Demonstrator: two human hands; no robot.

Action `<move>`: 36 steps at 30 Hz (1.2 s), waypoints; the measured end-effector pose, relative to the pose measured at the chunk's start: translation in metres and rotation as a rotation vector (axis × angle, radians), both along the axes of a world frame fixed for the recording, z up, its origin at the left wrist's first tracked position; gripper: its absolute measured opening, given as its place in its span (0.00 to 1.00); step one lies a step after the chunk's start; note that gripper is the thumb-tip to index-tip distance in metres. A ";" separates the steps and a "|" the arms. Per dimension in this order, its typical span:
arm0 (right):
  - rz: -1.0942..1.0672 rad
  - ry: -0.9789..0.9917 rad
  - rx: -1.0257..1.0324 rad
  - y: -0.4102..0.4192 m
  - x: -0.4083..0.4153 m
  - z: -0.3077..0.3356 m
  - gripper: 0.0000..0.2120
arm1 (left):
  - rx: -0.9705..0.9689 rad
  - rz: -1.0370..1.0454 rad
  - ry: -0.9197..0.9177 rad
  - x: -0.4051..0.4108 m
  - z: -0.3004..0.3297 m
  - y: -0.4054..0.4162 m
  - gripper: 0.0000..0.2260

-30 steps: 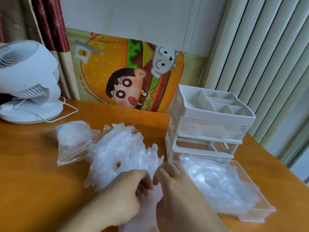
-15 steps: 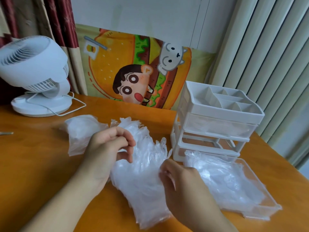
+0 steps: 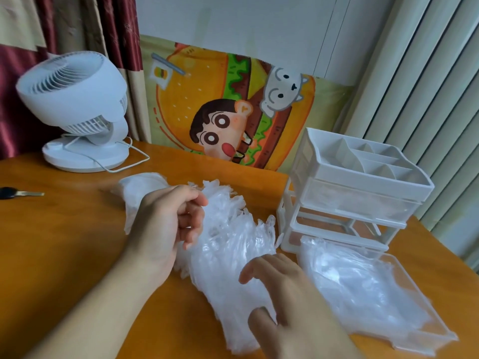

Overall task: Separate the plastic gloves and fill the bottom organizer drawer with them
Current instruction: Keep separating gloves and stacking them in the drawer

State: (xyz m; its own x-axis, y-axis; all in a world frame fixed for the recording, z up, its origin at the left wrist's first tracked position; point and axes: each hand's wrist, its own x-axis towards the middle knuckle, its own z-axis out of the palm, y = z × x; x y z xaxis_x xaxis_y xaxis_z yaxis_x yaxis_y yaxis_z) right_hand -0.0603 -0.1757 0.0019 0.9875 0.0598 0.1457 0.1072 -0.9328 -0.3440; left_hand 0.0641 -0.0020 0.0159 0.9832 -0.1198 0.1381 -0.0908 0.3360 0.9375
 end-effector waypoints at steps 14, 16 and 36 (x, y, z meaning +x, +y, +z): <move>-0.175 -0.096 0.105 0.026 0.020 -0.027 0.09 | 0.069 -0.072 -0.025 -0.006 0.001 -0.002 0.14; -0.198 -0.141 0.250 0.016 0.021 -0.029 0.10 | 0.081 -0.094 -0.037 -0.006 0.001 -0.002 0.15; -0.086 -0.443 0.385 -0.012 0.023 -0.029 0.10 | 0.417 -0.450 0.077 -0.051 -0.005 -0.044 0.21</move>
